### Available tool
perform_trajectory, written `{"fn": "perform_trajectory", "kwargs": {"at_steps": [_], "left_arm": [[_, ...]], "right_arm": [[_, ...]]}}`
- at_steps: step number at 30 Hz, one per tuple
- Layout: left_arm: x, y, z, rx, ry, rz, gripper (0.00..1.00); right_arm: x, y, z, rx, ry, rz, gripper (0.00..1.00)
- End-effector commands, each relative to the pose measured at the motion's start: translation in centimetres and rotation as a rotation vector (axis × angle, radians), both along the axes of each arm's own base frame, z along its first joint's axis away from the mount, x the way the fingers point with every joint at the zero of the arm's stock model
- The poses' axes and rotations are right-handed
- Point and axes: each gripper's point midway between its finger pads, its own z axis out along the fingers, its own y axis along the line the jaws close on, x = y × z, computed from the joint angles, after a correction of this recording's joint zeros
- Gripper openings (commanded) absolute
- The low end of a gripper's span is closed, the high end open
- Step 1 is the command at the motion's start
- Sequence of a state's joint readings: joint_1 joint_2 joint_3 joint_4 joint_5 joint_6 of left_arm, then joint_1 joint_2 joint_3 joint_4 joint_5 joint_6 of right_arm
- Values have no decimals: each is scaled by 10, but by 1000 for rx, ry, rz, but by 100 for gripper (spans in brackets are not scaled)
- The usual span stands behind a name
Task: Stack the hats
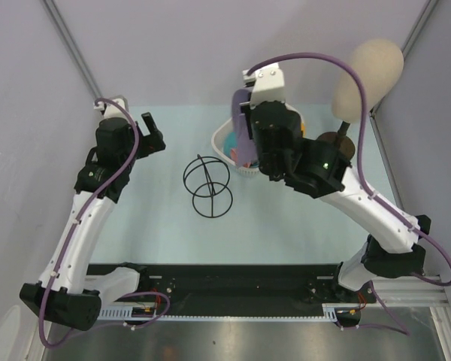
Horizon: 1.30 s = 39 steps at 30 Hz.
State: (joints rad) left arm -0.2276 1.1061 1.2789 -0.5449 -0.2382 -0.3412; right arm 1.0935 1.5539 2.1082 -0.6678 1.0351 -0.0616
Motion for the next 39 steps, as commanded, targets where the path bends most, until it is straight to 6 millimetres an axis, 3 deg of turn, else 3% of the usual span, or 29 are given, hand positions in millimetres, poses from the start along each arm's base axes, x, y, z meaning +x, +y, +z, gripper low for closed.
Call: {"fn": "perform_trajectory", "kwargs": {"at_steps": [1,6,12,18,21,26,30,39], "left_arm": [[-24,20,-3,-32,2,81,100],[-40,29,-12,-37,6,103,100],[-48,22,-10,-56,-11,56,100],[-53,12,-5,-82,-29,-2,100],[-60,15,-8,-77,-17,6,100],[-72,20,-11,-66,-9,22,100],[-78,24,-13,-62,3,37,100],[-83,34,-26,-57,50,109,100]], "right_arm": [[-11,22,6,5,-21,54,6],[-10,30,-5,-41,-17,74,6],[-1,40,-17,-113,-11,97,7],[0,71,-49,-123,37,215,6],[-9,96,-62,-89,72,313,6],[-26,121,-61,-82,58,394,7],[-46,153,-60,-51,58,540,7],[-68,193,-81,-71,100,705,8]]}}
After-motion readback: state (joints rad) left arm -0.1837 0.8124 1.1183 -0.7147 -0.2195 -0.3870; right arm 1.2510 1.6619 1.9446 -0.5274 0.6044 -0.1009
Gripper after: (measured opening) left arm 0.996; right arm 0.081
